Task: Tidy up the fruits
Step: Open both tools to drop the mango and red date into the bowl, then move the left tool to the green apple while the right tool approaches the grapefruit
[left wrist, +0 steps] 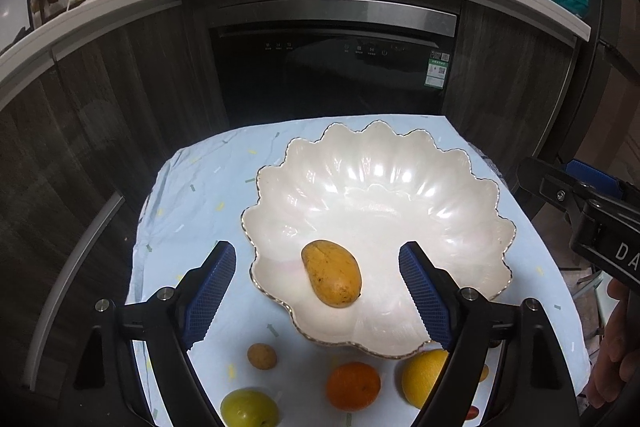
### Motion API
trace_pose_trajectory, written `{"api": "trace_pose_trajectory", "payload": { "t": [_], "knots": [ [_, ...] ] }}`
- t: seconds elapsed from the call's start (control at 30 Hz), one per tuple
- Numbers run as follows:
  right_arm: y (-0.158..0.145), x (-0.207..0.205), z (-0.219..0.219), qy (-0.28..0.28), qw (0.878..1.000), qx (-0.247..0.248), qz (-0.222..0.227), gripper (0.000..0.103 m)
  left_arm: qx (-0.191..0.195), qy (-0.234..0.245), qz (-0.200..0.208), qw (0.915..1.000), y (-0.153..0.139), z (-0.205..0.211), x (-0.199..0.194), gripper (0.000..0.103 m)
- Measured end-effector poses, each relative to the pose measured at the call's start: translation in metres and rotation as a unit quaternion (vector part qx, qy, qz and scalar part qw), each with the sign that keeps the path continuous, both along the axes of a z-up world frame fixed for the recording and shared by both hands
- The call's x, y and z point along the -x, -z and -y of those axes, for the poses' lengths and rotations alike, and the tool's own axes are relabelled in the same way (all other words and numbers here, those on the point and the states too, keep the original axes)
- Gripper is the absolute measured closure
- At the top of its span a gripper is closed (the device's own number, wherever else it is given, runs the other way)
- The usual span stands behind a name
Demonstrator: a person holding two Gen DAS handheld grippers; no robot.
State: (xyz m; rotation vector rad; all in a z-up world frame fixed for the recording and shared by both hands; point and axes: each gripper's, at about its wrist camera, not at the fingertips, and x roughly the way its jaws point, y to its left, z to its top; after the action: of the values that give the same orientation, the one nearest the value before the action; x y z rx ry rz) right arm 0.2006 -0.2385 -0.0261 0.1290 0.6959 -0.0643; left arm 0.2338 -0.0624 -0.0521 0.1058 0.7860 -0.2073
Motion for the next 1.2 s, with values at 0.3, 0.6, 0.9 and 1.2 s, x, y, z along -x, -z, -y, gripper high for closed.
{"api": "trace_pose_trajectory", "payload": {
  "t": [0.3,0.6,0.9,1.2],
  "knots": [
    [-0.012,0.025,-0.005,-0.001,1.0,0.006,0.013,0.027,0.001,0.0,0.015,0.9999,-0.008,-0.006,0.022,0.019],
    [-0.019,0.046,-0.007,-0.005,1.0,-0.003,0.018,0.027,0.01,-0.003,0.027,0.9996,-0.018,-0.011,0.047,0.019],
    [-0.014,0.065,-0.02,-0.021,1.0,0.009,0.016,0.027,0.001,-0.005,0.031,0.9995,-0.015,-0.023,0.073,0.019],
    [0.004,0.087,-0.027,-0.04,0.999,0.02,0.0,0.027,-0.006,-0.001,0.018,0.9998,0.002,-0.028,0.094,0.019]
  ]
}}
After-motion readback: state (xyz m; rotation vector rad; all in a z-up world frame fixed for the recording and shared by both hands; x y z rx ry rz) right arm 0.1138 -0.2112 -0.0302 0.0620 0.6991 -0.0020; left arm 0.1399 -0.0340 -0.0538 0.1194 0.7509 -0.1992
